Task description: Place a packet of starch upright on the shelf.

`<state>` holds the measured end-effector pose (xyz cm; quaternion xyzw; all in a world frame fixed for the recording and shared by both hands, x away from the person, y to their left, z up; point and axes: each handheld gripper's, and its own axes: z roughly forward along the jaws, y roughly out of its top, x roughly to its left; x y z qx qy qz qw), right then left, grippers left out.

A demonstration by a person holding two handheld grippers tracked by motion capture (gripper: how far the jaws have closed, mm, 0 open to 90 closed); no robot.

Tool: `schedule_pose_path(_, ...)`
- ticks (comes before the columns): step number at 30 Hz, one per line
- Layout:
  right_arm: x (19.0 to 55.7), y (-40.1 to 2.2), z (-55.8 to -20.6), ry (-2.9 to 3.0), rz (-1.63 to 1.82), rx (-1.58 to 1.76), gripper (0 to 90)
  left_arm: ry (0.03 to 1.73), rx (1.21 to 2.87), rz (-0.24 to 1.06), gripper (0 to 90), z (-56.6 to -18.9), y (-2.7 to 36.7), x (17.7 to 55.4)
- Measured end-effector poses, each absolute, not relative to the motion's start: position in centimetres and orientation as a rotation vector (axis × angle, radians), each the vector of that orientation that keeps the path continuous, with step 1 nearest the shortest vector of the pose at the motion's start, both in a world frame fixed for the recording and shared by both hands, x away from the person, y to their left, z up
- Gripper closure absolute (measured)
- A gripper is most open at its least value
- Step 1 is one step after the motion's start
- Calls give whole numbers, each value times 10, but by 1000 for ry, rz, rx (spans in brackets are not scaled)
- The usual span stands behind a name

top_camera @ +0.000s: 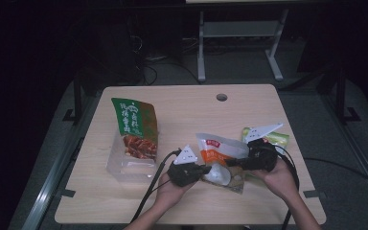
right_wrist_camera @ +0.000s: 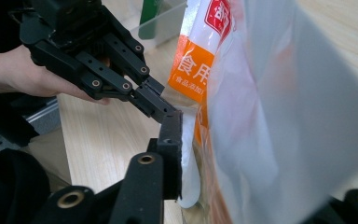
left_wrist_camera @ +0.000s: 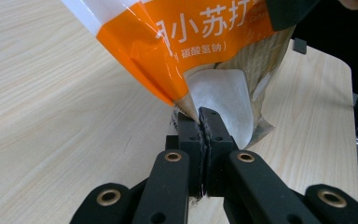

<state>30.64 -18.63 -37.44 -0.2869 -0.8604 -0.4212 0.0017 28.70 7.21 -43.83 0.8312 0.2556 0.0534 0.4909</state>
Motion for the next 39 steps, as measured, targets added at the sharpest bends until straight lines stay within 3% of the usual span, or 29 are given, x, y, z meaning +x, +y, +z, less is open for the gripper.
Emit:
schedule_pose_path(5, 307, -181, -372, -2743, -1268, -918, 889, 629, 2007, 122, 884, -438, 74, 285)
schedule_pose_path(8, 306, -182, -371, -2728, -1283, -923, 895, 636, 2006, 119, 856, -437, 78, 283)
schedule_pose_path(11, 303, -184, -366, -2695, -1341, -932, 897, 641, 2035, 153, 725, -432, 85, 277)
schedule_pose_path(15, 301, -182, -356, -2723, -1378, -934, 898, 637, 2044, 188, 628, -425, 95, 266)
schedule_pose_path(39, 371, -102, -304, -2741, -1490, -858, 898, 546, 2084, 161, 364, -425, 132, 229)
